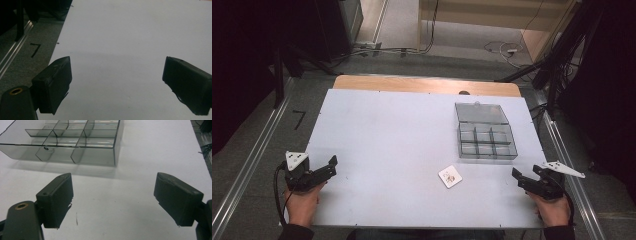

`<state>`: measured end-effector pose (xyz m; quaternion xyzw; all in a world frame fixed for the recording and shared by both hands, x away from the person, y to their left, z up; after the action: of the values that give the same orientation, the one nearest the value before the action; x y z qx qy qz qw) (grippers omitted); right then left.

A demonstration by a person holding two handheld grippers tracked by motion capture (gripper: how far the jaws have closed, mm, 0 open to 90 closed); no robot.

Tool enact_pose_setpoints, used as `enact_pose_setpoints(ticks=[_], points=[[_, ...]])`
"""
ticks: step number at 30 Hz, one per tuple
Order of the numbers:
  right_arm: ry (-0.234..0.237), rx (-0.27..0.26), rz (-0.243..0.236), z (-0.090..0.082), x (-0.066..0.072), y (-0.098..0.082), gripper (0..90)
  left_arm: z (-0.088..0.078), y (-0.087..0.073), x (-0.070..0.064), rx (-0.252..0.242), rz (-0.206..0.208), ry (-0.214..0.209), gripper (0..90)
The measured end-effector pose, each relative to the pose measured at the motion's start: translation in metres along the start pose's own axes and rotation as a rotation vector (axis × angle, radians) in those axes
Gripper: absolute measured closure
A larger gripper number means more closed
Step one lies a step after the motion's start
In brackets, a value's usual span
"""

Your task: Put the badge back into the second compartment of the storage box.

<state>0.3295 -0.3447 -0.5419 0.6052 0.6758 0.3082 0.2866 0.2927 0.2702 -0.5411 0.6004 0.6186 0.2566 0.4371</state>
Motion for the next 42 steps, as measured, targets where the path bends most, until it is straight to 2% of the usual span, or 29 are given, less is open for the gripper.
enact_pose_setpoints(ticks=[8,17,31,42], points=[[0.021,-0.007,-0.035,-0.001,0.013,0.002,14.6,0.000,-0.001,-0.001,0.003,0.009,-0.006,9.1],[0.029,-0.004,-0.033,0.000,0.015,0.003,14.6,0.000,0.000,-0.001,0.000,0.005,-0.008,9.1],[0.048,-0.003,-0.051,0.000,0.026,0.004,14.6,0.001,0.000,-0.002,0.004,0.009,-0.010,9.2],[0.086,-0.001,-0.060,0.000,0.039,0.006,14.6,0.001,-0.001,-0.003,0.006,0.006,-0.012,9.2]])
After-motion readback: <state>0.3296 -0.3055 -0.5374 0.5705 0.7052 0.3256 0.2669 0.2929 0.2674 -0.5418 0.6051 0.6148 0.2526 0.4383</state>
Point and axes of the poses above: each handheld gripper's, and its own axes: z roughly forward along the jaws, y roughly out of its top, x roughly to its left, the point moved 9 cm from there along z, roughly forward along the jaws, and after that the axes turned 11 degrees about -y, right-handed, at the moved point
